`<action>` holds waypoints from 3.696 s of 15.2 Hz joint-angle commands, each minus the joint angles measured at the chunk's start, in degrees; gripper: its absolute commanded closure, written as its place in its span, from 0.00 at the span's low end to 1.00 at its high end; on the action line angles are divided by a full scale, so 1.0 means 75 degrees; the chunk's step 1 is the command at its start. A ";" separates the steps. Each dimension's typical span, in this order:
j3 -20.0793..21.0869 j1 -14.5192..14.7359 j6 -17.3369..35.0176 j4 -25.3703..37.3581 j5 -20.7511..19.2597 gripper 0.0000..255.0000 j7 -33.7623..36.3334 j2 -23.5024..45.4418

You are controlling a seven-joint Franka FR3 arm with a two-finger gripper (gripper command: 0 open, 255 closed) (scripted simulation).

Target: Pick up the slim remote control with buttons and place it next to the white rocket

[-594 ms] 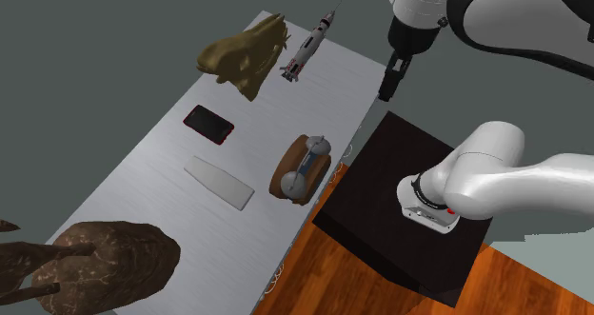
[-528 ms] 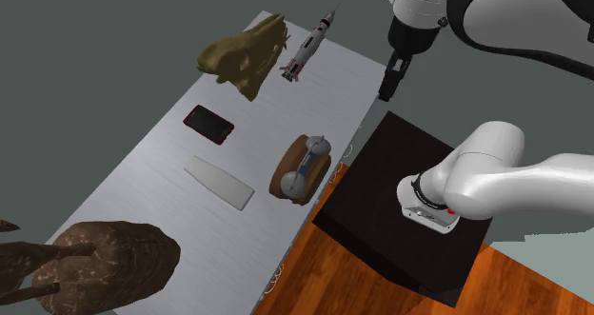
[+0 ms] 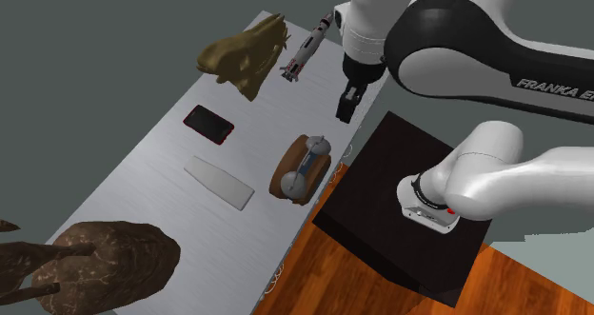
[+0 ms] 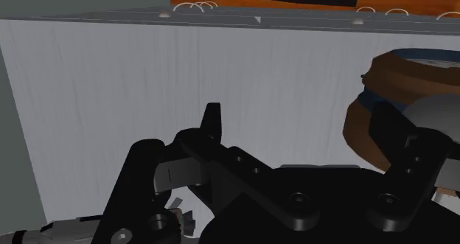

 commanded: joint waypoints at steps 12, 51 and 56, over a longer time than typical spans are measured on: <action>0.1669 0.0368 0.2080 0.1118 0.0152 0.00 0.2107 0.2850; 0.2466 0.1623 0.3417 0.4995 -0.2472 1.00 0.5349 0.8330; 0.2478 0.1617 0.3334 0.5044 -0.2449 1.00 0.5334 0.8291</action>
